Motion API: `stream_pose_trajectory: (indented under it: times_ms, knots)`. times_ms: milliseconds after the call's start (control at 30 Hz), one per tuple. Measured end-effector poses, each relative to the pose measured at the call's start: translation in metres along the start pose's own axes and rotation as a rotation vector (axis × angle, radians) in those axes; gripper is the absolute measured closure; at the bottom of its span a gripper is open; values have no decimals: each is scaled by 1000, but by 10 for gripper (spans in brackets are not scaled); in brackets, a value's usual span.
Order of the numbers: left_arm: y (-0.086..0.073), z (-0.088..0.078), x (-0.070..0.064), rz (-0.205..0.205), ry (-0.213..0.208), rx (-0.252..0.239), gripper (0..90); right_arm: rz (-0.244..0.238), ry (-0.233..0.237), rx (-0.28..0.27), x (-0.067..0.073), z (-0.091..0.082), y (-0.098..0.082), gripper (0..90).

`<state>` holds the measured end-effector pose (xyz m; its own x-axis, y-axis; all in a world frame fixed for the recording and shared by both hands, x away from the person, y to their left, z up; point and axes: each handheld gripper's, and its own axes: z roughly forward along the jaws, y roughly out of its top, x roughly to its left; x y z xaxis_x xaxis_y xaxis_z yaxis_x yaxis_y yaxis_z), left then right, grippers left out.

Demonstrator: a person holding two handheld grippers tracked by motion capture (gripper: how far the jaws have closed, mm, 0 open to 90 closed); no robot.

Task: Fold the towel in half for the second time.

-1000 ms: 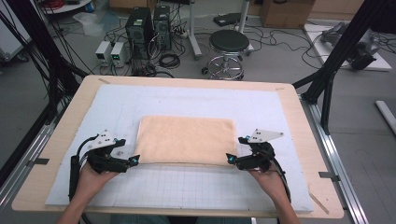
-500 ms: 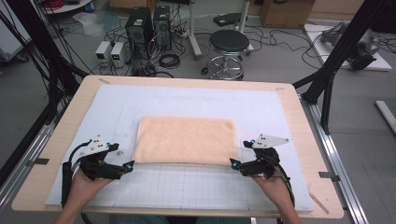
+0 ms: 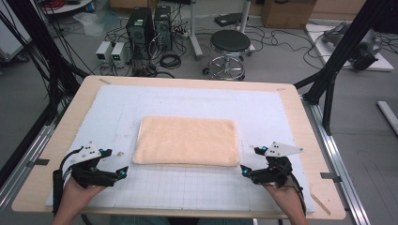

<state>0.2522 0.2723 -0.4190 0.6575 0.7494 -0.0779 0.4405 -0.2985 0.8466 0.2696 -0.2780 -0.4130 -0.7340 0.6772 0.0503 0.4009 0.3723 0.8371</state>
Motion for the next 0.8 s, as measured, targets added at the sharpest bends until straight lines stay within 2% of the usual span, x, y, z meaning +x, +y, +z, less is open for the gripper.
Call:
stream_pose_trajectory:
  times_ms: [267, 800]
  knots:
    - [-5, -10, -5, -1, 5, -6, 68, 9, -16, -15, 0, -12, -6, 123]
    - [-17, -28, -10, -24, 19, -21, 68, 25, -11, -24, 7, -34, -24, 124]
